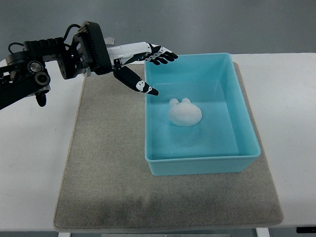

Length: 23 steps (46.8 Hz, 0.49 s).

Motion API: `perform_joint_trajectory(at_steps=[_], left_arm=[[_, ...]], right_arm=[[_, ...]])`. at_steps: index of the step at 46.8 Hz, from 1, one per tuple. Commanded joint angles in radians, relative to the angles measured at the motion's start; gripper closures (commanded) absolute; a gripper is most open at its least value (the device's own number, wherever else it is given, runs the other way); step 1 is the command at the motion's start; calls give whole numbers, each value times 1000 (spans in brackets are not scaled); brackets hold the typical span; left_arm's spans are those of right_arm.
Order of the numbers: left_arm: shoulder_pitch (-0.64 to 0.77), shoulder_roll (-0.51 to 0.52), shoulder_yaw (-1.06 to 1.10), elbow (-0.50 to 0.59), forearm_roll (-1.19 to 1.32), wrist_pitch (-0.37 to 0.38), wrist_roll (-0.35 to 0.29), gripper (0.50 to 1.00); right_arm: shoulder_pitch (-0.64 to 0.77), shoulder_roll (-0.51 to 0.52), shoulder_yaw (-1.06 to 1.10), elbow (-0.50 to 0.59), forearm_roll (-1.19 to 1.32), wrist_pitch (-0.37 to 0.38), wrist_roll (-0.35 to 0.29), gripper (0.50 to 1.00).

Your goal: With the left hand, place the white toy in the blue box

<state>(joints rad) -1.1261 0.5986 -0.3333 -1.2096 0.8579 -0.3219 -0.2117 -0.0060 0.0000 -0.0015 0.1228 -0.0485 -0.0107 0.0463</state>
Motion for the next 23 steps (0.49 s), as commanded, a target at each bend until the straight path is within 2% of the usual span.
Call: perform_joint_trajectory(at_steps=[1,9,15,23], left_arm=[[0,46,-4,4,-155,-42,0,613],[19,130,-7,7,-405,-108,2,600],[51,204,-7,7,-516,-147,2,508],[97,277,-44,19,-539,-189,2,506]], right_arm=[[0,0,0,0,1,1,0,564],[0,0,0,0,1,0,0,564],[0,0,0,0,1,0,0,564],[0,0,0,0,1,0,0,564]])
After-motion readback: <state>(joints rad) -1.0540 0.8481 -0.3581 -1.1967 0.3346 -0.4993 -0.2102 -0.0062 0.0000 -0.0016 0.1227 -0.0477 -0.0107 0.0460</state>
